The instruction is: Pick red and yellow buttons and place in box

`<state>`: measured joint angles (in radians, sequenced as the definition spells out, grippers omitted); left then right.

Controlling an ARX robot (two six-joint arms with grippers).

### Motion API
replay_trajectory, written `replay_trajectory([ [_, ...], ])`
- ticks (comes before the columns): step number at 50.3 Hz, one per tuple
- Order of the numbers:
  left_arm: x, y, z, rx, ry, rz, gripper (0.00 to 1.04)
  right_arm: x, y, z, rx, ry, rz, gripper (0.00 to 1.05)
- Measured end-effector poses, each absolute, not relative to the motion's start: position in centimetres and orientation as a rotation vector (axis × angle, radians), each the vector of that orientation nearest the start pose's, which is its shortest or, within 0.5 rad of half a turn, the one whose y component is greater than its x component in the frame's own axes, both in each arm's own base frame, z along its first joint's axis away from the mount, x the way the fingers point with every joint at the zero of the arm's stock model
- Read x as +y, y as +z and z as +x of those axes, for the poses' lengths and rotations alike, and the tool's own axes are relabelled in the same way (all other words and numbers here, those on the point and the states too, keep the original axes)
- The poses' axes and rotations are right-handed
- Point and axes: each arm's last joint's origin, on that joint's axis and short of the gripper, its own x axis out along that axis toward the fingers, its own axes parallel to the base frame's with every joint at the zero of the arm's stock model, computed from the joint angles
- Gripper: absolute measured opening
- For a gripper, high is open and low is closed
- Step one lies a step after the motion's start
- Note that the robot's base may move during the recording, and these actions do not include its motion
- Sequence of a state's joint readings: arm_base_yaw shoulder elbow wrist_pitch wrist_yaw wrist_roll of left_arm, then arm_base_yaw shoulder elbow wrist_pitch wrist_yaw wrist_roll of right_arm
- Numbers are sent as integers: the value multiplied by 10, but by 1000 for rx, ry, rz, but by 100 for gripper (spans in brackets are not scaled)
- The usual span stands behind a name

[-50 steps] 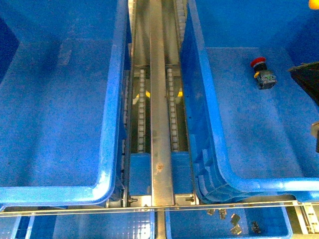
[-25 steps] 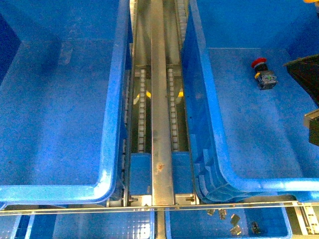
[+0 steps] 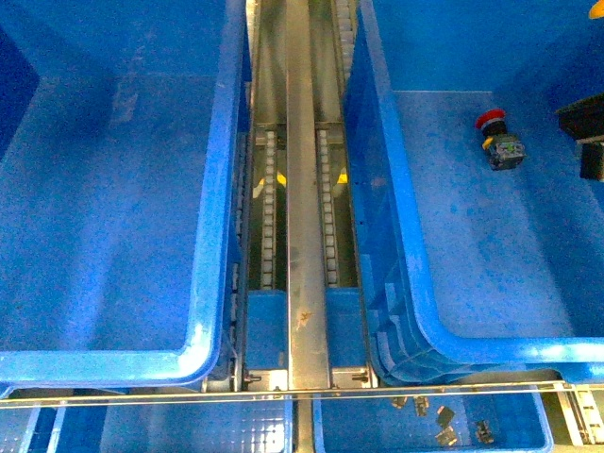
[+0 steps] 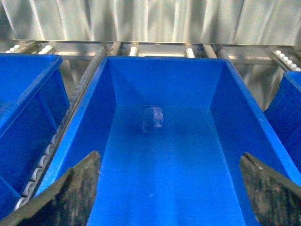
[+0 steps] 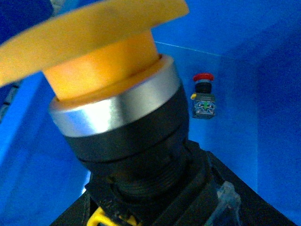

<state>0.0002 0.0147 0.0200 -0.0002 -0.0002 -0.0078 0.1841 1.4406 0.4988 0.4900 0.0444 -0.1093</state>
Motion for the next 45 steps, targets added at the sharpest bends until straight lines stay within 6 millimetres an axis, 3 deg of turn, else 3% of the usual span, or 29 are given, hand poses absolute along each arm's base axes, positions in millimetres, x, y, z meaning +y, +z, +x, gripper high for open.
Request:
replay_trajectory([
  [3, 0, 169, 97, -5, 0, -6, 99, 44, 156, 274, 458, 151, -152, 40],
  [23, 0, 169, 97, -5, 0, -6, 97, 15, 111, 380, 618, -30, -107, 40],
  [33, 0, 169, 97, -5, 0, -6, 97, 4, 97, 407, 680, -126, -75, 40],
  [45, 0, 169, 97, -5, 0, -6, 97, 3, 96, 431, 683, -152, -91, 40],
])
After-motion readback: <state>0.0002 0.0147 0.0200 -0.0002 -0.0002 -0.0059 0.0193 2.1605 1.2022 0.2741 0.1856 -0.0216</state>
